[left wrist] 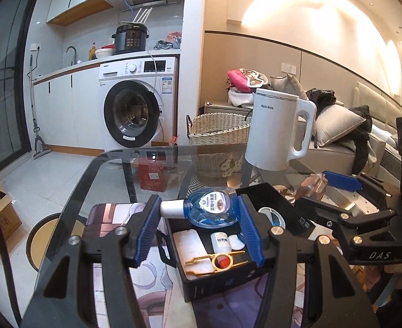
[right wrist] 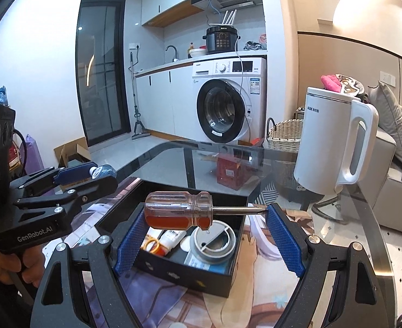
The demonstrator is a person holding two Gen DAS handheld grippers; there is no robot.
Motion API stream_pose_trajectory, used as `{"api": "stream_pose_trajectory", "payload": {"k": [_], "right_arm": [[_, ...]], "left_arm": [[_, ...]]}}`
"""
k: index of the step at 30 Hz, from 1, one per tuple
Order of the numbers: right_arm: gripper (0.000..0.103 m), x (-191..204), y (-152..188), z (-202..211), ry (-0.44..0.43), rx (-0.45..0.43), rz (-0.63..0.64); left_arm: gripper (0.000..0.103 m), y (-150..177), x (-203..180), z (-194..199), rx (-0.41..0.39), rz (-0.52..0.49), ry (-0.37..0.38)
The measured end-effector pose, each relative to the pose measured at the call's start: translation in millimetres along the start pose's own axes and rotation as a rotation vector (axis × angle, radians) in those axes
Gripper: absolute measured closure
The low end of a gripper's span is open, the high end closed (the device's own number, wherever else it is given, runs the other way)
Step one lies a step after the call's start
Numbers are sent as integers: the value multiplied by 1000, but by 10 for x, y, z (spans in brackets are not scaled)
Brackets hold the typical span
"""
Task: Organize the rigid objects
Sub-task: 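Lift the screwdriver and blue bottle and carry both over the box, then open both grippers to drop the screwdriver and blue bottle into the box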
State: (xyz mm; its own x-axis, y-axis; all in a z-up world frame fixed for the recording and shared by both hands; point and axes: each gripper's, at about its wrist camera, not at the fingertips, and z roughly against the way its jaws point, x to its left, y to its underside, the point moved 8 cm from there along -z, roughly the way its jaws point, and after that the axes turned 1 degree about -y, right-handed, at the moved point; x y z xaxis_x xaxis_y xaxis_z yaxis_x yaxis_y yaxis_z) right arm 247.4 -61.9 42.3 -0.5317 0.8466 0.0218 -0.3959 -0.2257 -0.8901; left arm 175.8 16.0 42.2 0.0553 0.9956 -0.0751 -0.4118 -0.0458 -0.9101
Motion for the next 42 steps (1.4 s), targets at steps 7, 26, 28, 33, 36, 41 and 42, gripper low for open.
{"api": "stream_pose_trajectory", "payload": {"k": [7,26,28,33,36,41,42], "right_arm": [[17,37,-33,-171,-2,-8,-2],[17,8,85,-633,6,82,19],[17,-5,100,-660,10,84,22],[17,-26,153,-721,15,100,33],[17,-47,178,-749,20,102,27],[17,-54,187,-771,23,103,27],[17,-59,189,-783,24,104,27]], "left_arm": [[47,39,11,-144,1,-18,0],[47,172,37,-390,20,-44,9],[47,183,35,-406,23,-48,8],[47,202,33,-423,23,-48,12],[47,201,38,-435,22,-45,14],[47,222,44,-475,25,-42,11],[47,225,44,-485,26,-42,11]]}}
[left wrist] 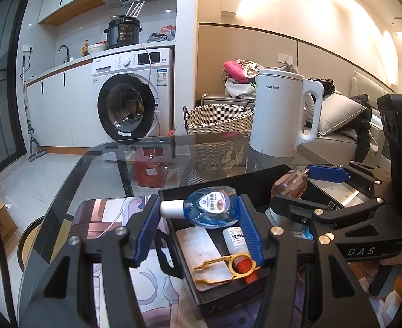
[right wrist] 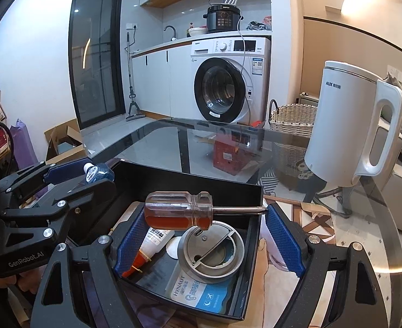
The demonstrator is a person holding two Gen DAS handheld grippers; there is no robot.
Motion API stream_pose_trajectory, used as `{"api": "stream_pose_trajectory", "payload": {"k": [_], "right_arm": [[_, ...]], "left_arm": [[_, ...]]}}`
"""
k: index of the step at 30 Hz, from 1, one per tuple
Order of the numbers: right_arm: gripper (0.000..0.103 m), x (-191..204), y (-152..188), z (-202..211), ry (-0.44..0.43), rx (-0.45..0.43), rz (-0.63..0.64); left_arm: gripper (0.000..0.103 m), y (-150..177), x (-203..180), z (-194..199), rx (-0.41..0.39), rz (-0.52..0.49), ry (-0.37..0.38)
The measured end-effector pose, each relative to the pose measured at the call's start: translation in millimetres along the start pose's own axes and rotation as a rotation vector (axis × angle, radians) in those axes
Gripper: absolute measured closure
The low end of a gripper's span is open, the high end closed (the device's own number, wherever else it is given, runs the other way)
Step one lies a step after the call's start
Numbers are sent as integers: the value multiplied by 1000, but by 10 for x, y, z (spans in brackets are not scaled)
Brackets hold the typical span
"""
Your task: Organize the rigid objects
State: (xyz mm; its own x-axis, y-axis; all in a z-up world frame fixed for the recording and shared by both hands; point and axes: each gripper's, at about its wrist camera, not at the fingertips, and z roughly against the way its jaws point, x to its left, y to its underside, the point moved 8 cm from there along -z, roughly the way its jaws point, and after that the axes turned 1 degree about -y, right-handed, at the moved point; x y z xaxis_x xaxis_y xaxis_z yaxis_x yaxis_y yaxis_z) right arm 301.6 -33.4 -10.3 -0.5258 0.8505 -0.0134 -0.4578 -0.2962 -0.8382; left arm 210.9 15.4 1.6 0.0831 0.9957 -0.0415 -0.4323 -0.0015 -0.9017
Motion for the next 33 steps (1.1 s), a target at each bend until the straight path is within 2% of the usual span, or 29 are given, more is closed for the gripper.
{"api": "stream_pose_trajectory", "payload": {"k": [11,13,25,26,29,33], "right_arm": [[15,-27,28,-48,17,17,42],[10,-29,25,-19,22,12,46],[1,-72,45,35,22,17,32],[1,-82,48,37,25,17,30],[1,-99,68,60,29,18,23],[1,-114,83,77,28,24,18]], "left_arm": [[47,11,15,2,6,-5,0],[47,9,4,7,6,-11,0],[47,14,-19,-15,17,-18,-1],[46,18,-18,-17,18,-19,-3],[34,27,-16,-15,21,-19,-8],[26,36,-26,12,27,-15,-4]]}}
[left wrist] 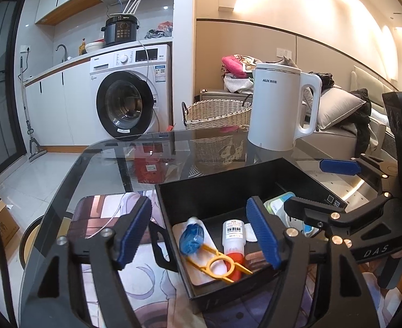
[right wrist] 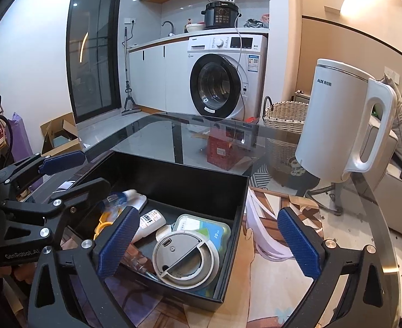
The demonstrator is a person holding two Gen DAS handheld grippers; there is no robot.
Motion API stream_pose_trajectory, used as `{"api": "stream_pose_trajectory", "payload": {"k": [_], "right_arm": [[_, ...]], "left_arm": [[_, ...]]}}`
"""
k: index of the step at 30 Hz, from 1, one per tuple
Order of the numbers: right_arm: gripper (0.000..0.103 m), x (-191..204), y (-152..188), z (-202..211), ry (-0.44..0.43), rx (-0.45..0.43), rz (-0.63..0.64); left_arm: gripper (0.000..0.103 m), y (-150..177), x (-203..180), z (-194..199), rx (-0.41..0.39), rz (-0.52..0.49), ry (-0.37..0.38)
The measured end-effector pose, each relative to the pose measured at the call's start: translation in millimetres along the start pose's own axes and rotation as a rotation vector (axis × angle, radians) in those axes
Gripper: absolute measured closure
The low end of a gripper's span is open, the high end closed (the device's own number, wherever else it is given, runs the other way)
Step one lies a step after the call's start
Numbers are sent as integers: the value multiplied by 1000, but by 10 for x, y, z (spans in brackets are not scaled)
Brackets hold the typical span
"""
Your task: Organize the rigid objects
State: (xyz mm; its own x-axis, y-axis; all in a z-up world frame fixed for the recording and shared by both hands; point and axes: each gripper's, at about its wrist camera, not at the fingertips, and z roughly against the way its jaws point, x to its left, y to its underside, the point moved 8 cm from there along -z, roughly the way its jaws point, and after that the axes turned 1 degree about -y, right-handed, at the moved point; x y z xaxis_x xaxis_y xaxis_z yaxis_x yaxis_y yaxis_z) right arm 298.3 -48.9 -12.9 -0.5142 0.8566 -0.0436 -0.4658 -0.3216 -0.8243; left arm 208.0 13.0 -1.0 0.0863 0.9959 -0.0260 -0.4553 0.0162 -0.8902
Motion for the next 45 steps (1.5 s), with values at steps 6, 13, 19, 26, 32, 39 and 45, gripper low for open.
{"api": "stream_pose_trajectory", "payload": {"k": [6,13,19,26,32,39,45], "right_arm": [[1,-39,-4,123,-10,-18,-21],[1,-4,16,316,-42,-49,-24],[1,8,44,468,-52,-72,-16],[1,52,137,618,-63,-87,0],[1,94,207,679,-73,-87,14],[1,147,295,729,-87,-93,25],[1,176,313,730,-93,-104,28]], "left_arm": [[0,9,57,94,-2,51,13],[0,11,72,255,-29,56,-14],[0,37,74,334,-29,64,-44],[0,96,82,411,-23,95,-39],[0,159,67,471,-12,91,-37],[0,204,-20,494,-16,57,-37],[0,214,-41,457,-17,50,-40]]}}
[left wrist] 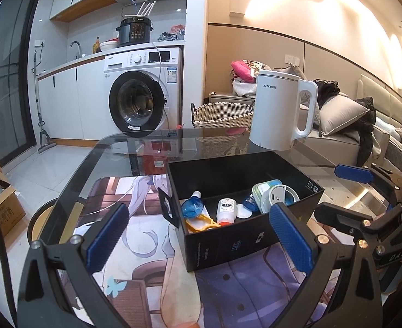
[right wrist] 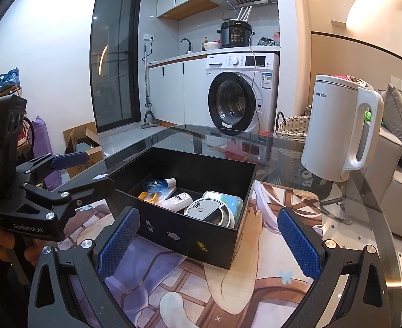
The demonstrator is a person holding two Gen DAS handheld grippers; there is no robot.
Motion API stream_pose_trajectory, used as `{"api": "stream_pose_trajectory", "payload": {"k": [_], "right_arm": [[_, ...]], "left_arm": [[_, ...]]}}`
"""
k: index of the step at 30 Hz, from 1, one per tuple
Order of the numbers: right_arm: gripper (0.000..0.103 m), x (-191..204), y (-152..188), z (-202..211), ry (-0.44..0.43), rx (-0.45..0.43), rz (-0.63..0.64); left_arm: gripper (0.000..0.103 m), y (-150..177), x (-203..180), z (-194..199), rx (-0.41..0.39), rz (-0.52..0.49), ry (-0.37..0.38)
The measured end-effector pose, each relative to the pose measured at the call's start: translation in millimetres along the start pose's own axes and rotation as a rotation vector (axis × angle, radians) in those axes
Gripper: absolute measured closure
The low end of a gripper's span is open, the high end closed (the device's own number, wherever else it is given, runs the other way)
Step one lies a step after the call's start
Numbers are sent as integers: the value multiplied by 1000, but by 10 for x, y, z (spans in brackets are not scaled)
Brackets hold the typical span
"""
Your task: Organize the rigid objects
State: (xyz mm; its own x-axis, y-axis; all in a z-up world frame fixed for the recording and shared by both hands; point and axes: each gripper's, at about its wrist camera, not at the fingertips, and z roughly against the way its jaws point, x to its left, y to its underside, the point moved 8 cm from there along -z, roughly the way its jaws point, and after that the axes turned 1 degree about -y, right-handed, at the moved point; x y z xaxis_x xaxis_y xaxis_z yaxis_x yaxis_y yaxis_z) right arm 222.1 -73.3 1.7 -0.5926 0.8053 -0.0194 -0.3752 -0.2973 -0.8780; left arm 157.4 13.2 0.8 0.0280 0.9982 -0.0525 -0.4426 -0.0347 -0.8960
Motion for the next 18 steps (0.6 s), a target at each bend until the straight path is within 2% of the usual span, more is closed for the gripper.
{"api": "stream_pose_trajectory", "payload": {"k": [18], "right_arm": [[1,17,10,-57,2,11,7]], "left_arm": [[0,36,40,-26,1,10,-8]]}}
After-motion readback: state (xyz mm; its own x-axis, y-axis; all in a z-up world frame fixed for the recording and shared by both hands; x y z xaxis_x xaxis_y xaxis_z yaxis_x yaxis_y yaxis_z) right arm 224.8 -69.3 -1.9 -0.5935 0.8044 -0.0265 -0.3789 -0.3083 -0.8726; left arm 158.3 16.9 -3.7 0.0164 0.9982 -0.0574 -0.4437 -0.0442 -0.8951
